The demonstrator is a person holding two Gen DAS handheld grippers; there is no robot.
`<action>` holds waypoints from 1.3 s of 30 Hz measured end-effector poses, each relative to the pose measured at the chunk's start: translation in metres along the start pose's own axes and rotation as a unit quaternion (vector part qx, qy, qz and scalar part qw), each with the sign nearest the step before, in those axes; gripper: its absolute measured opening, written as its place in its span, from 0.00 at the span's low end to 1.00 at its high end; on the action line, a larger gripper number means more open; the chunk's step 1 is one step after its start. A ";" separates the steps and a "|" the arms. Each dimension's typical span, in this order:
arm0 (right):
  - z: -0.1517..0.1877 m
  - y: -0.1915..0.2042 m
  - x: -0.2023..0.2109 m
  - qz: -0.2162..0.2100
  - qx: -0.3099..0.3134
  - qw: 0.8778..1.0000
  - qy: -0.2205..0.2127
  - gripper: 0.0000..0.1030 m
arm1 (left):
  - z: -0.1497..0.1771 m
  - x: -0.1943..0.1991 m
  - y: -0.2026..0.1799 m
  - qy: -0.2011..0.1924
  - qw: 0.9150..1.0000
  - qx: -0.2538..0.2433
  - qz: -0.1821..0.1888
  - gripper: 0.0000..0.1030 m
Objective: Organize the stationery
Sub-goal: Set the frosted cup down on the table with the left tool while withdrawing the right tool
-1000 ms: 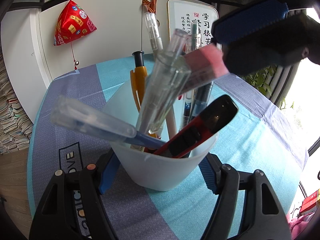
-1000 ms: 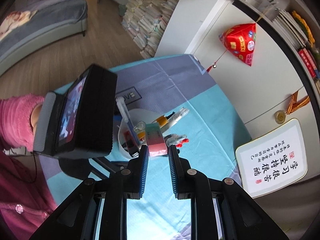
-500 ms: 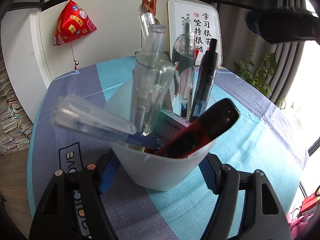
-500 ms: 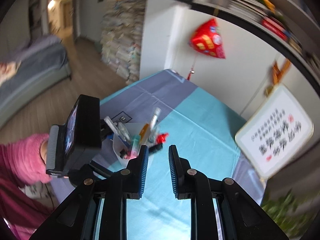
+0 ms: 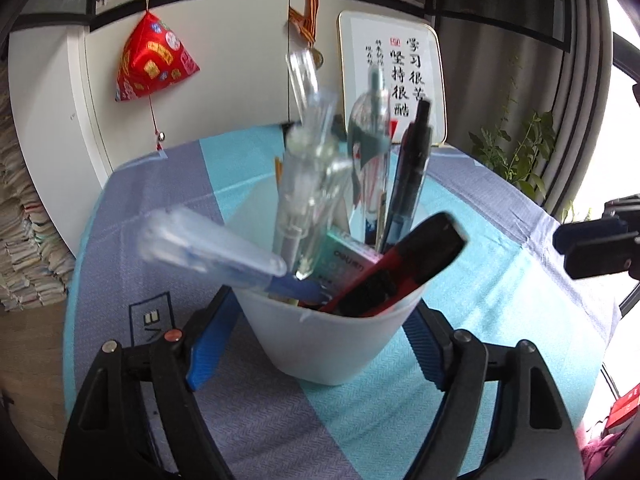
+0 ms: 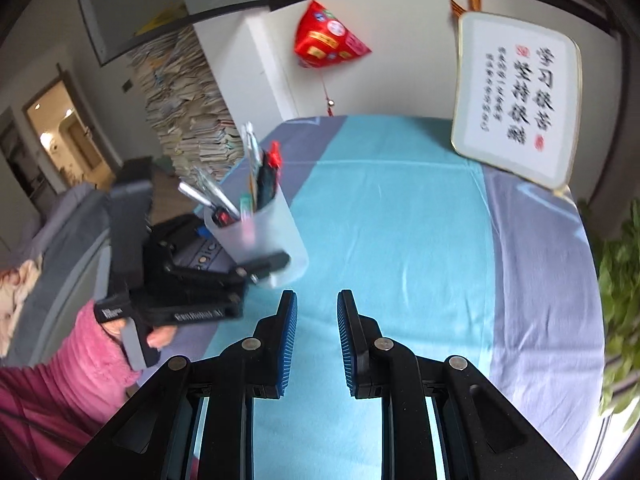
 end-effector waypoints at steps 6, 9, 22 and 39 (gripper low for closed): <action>0.015 0.002 0.010 0.001 -0.003 1.000 -0.006 0.20 | -0.011 0.015 0.003 -0.031 1.000 -0.001 0.004 0.89; 0.019 0.001 0.014 -0.009 -0.012 1.000 -0.014 0.20 | -0.014 0.015 0.002 -0.033 0.999 -0.021 -0.006 0.88; 0.032 -0.013 0.014 -0.013 -0.046 0.999 -0.018 0.20 | -0.031 0.002 -0.019 -0.044 0.997 -0.040 -0.057 0.65; 0.034 -0.061 0.007 0.017 -0.090 0.995 -0.036 0.20 | -0.086 -0.052 -0.070 -0.036 0.997 -0.033 -0.065 0.66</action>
Point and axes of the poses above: each gripper's, at about its wrist camera, not at the fingertips, and x roughly against the way its jaws point, y to its left, z to its underside, the point moved 4 cm from there along -x, roughly the way its jaws point, and after that the axes turned 6 degrees about y, right-handed, at the moved point
